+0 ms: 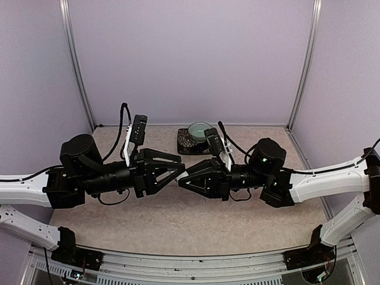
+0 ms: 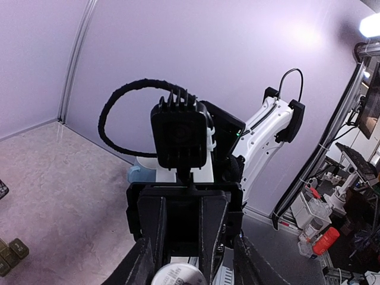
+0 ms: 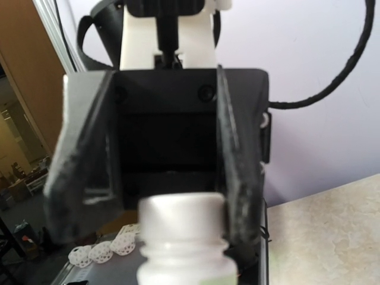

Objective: Sort the pills into containers
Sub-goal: Unscrew the lid of the pill bottle.

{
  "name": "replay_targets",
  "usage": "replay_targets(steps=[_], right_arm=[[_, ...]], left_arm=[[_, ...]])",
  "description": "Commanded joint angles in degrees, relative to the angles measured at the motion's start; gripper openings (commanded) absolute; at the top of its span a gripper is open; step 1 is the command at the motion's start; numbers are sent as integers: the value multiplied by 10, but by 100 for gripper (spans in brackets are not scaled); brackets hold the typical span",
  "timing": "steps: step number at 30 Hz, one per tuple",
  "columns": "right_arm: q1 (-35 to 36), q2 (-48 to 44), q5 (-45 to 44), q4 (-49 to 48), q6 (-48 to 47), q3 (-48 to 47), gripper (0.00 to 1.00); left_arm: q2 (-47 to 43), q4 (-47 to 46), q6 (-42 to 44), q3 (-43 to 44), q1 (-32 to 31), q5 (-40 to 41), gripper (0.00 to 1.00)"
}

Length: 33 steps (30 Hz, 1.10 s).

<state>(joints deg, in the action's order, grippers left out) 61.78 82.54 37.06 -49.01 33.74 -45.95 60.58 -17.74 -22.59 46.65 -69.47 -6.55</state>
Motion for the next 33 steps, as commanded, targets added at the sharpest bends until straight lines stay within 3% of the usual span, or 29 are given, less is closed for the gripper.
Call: replay_targets(steps=[1,11,21,33], right_arm=[[-7,-12,-13,3,-4,7,18],[-7,-11,-6,3,-2,9,18],[-7,-10,-7,19,-9,16,18],[-4,-1,-20,56,-25,17,18]], left_arm=[[-7,11,5,-1,-4,0,44],[-9,16,5,-4,-4,15,26],[-34,11,0,-18,-5,79,22],[-36,15,-5,-16,-20,163,24]])
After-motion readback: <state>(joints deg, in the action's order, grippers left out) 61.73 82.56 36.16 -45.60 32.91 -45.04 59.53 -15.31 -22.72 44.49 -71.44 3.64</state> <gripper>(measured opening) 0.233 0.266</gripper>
